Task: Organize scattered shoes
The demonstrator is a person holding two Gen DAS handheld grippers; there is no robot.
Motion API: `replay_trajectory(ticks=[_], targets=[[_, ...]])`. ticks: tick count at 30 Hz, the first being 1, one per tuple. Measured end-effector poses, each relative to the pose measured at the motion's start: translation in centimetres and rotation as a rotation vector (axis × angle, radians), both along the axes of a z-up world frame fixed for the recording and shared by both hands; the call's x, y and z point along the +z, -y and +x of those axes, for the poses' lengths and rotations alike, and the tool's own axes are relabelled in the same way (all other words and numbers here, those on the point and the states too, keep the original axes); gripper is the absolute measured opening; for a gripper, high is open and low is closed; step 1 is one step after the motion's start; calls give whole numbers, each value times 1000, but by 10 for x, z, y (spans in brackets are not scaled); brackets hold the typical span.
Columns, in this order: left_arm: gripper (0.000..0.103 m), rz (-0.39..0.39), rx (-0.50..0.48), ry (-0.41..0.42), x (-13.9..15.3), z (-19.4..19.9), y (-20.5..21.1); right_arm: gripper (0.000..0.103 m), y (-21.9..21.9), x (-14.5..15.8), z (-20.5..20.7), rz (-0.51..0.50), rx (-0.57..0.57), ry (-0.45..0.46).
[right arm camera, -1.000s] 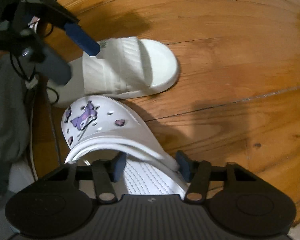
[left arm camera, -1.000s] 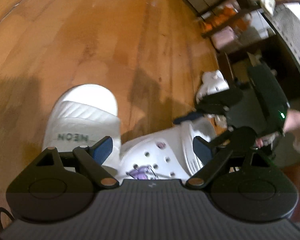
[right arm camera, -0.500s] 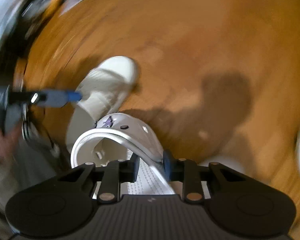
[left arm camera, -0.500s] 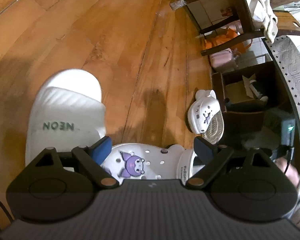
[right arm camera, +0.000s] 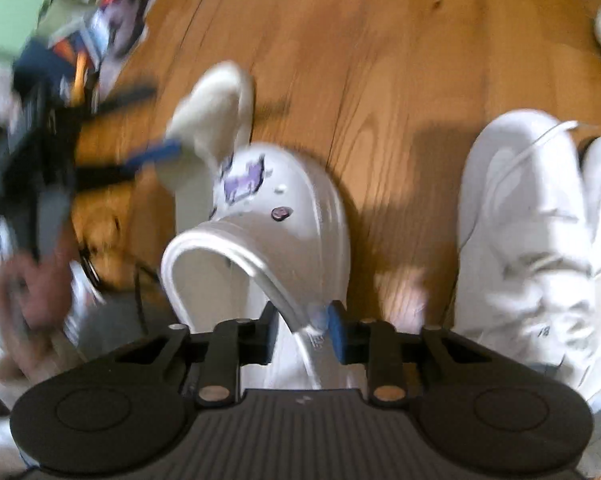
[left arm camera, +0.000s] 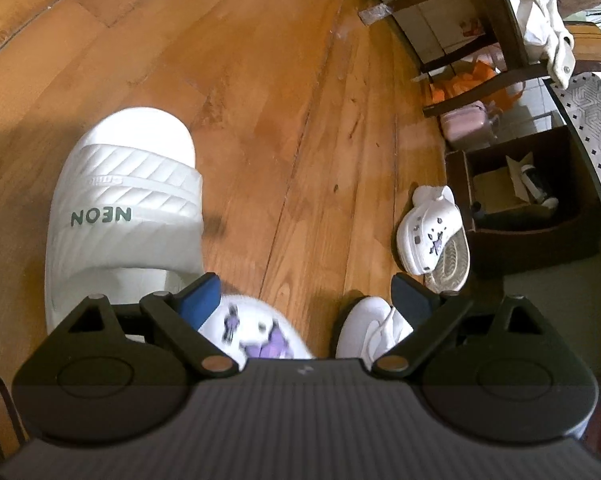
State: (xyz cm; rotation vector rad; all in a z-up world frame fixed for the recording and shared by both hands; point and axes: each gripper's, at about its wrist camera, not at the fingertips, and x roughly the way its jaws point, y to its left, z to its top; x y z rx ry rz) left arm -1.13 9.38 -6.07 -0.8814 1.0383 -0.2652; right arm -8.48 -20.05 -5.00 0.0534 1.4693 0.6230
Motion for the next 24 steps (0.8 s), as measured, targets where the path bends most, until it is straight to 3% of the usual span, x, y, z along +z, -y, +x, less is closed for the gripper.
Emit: replay_trajectory(ticks=[1, 2, 3, 6, 9, 11, 15, 19, 21, 24], targets=[[93, -2, -1, -2, 0, 0, 0, 38, -4, 3, -5, -18, 30, 55], [93, -4, -3, -3, 0, 0, 1, 44, -13, 6, -12, -62, 94, 168], [93, -3, -4, -2, 1, 0, 1, 48, -18, 5, -15, -73, 133, 203], [93, 2, -10, 4, 3, -1, 2, 45, -30, -4, -24, -50, 190, 322], [93, 0, -6, 4, 3, -1, 2, 36, -39, -17, -32, -79, 229, 446], [93, 6, -5, -4, 2, 0, 2, 34, -30, -12, -30, -56, 152, 422], [93, 4, -2, -9, 2, -1, 1, 26, 7, -19, -9, 45, -110, 258], [93, 16, -8, -10, 2, 0, 2, 24, 26, -13, -10, -5, -209, 295], [93, 14, -16, -10, 2, 0, 4, 24, 36, -5, -8, -76, -283, 328], [93, 8, -20, -5, 3, -1, 5, 24, 50, 0, -5, -69, -393, 329]])
